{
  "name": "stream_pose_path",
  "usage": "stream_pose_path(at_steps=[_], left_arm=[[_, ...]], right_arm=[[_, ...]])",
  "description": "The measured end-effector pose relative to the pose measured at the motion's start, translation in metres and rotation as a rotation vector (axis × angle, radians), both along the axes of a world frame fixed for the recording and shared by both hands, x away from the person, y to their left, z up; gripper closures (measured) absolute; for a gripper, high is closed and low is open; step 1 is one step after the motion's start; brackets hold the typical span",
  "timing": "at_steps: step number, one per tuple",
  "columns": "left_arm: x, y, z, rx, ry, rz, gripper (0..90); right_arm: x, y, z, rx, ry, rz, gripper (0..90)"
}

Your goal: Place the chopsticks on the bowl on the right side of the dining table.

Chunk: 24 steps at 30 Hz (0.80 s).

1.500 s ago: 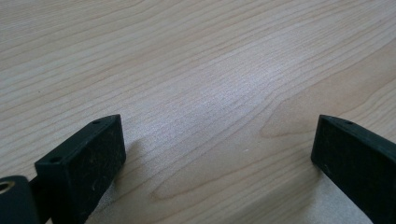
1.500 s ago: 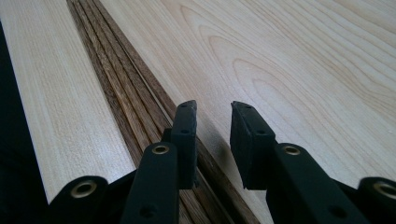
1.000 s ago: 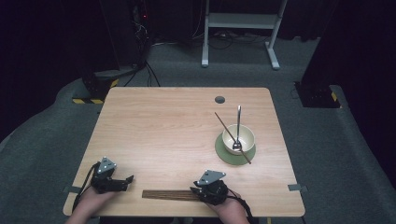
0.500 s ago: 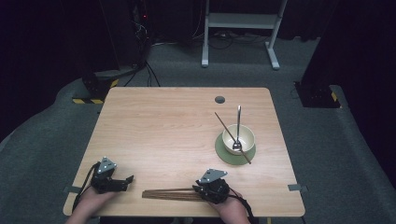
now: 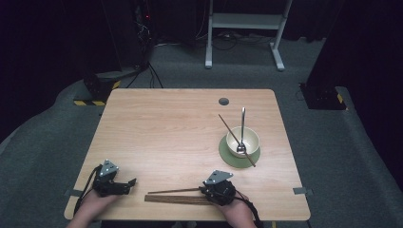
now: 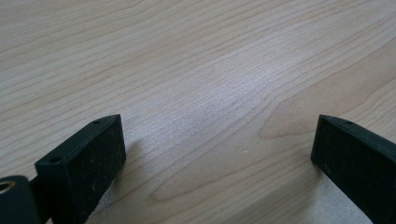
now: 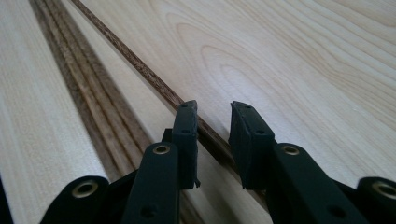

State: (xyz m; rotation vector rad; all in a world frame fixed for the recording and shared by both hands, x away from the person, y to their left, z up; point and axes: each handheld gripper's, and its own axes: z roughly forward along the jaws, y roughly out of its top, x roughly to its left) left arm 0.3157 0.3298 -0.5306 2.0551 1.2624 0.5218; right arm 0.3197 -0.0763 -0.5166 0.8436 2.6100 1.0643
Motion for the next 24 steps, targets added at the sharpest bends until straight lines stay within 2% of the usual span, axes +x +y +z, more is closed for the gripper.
stream_pose_path(at_steps=[5,14,16,19,21,22,24], left_arm=[[0.000,0.000,0.000,0.000,-0.001,-0.001,3.4],[-0.001,0.000,0.000,0.000,-0.001,-0.001,3.6],[-0.001,0.000,0.000,0.000,-0.001,-0.001,3.6],[-0.001,0.000,0.000,0.000,-0.001,-0.001,3.6],[-0.001,0.000,0.000,0.002,-0.002,-0.001,3.6],[-0.001,0.000,0.000,0.002,-0.003,-0.002,3.6],[-0.001,0.000,0.000,0.002,-0.002,-0.002,3.7]], right_arm=[[0.009,-0.012,0.000,0.004,0.003,-0.045,78.8],[0.017,-0.021,0.000,0.030,0.012,-0.091,82.6],[0.016,-0.023,0.004,0.051,0.010,-0.094,77.3],[0.013,-0.024,0.006,0.046,-0.004,-0.088,74.6],[0.010,-0.025,0.004,0.016,-0.014,-0.080,73.5],[0.010,-0.026,0.000,-0.007,0.000,-0.082,73.9],[0.009,-0.028,0.000,0.002,0.001,-0.080,74.0]])
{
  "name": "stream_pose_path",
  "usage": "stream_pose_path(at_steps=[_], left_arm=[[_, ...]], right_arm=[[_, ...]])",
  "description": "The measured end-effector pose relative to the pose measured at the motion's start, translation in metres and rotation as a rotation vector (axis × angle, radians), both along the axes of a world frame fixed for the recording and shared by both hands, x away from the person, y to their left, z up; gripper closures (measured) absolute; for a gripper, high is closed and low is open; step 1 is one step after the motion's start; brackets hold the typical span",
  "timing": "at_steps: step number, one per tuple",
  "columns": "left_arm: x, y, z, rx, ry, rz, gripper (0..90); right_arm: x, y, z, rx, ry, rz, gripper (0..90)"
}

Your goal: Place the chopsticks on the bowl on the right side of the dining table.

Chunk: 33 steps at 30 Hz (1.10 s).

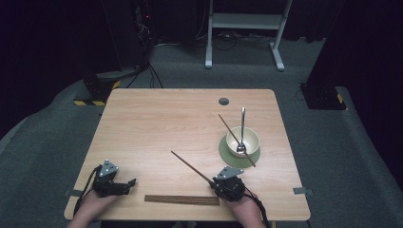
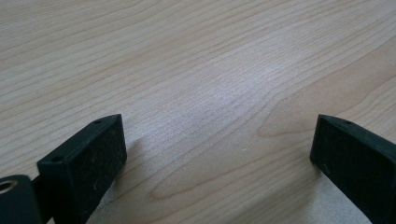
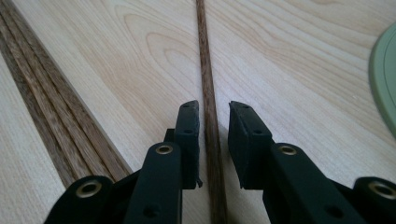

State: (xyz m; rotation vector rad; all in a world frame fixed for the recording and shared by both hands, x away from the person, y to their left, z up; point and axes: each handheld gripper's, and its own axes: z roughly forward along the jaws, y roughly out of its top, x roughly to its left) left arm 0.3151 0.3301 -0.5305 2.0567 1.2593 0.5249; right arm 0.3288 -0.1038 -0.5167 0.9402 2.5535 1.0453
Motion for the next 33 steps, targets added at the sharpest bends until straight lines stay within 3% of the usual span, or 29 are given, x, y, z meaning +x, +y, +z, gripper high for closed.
stream_pose_path(at_steps=[4,7,12,21,33], left_arm=[[0.000,0.000,0.000,0.000,0.000,0.000,3.8],[0.000,0.000,0.000,0.000,-0.001,-0.001,3.8],[0.000,0.000,0.000,-0.003,0.000,-0.003,3.8],[0.000,0.000,0.000,0.000,-0.001,-0.002,4.1],[0.000,0.000,0.000,0.000,-0.002,-0.007,4.6]], right_arm=[[0.001,-0.001,0.000,-0.009,-0.004,-0.004,82.2],[0.003,-0.002,0.001,-0.007,0.008,-0.007,83.2],[0.003,0.000,0.004,-0.026,-0.011,-0.001,83.7],[-0.002,-0.005,0.020,0.021,-0.098,-0.029,83.8],[-0.001,-0.016,0.034,0.073,-0.175,-0.084,83.9]])
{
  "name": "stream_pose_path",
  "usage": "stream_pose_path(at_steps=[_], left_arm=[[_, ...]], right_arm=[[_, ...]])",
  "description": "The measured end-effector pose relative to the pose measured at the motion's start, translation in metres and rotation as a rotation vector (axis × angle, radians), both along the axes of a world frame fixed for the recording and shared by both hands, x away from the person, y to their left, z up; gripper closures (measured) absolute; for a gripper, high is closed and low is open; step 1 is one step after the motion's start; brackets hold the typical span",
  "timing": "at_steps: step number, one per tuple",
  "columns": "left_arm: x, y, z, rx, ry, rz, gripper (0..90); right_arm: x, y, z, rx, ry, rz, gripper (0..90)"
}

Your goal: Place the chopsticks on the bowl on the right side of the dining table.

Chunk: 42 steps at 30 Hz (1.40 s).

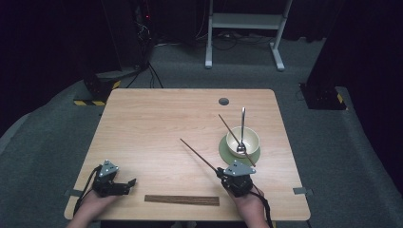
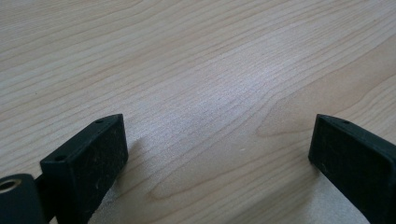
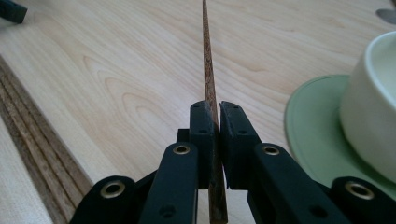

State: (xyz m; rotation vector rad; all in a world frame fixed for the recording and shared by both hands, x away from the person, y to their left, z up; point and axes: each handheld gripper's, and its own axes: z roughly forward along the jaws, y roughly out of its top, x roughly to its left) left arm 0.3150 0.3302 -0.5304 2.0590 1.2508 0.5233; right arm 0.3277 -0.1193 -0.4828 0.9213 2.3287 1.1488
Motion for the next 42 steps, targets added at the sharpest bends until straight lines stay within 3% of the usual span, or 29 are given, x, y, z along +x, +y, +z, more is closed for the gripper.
stream_pose_path(at_steps=[26,42], left_arm=[[0.000,0.000,0.000,-0.002,0.001,-0.002,4.6],[0.000,0.000,0.000,-0.001,0.000,-0.002,4.8]], right_arm=[[0.011,-0.053,0.017,0.109,-0.054,-0.163,83.8],[0.013,-0.064,0.019,0.125,-0.075,-0.224,83.8]])
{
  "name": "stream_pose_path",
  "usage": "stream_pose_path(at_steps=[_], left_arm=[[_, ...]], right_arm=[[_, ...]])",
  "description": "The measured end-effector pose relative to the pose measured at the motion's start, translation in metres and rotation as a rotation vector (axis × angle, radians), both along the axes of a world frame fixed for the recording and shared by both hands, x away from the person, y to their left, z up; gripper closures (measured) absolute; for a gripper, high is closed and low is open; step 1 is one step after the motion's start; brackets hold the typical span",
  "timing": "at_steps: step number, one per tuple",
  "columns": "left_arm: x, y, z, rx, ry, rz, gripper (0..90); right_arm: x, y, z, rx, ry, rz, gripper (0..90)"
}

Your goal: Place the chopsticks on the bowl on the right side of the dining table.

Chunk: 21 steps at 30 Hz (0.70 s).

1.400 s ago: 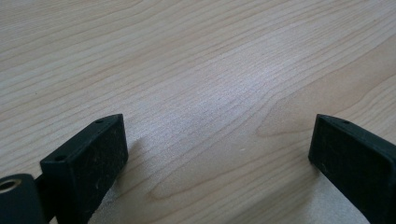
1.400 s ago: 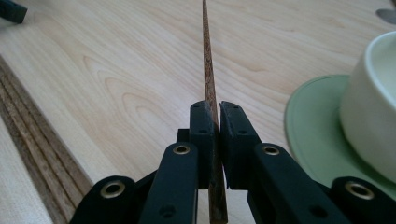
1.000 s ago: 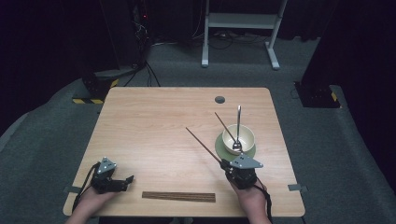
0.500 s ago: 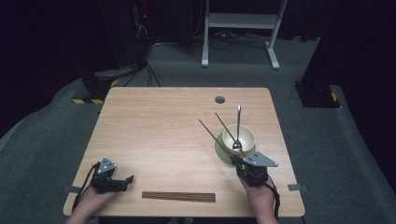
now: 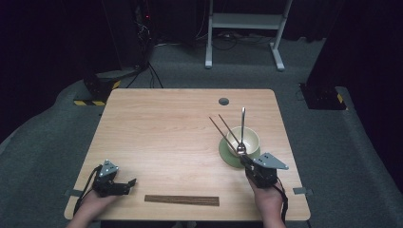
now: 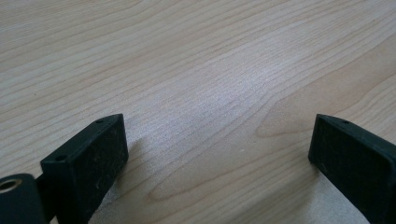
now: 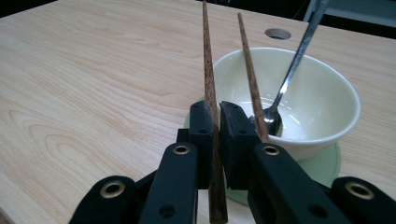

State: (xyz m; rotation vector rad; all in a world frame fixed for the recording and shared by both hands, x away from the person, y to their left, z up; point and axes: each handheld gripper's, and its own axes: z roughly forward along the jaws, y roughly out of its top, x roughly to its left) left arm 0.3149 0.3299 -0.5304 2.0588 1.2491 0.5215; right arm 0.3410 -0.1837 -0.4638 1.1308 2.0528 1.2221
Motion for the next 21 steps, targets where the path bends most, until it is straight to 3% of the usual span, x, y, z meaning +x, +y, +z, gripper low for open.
stream_pose_path(at_steps=[21], left_arm=[[-0.0001,0.0000,0.0000,-0.001,0.000,-0.002,4.8]], right_arm=[[0.0070,-0.0051,-0.0046,-0.020,0.015,-0.062,83.7]])
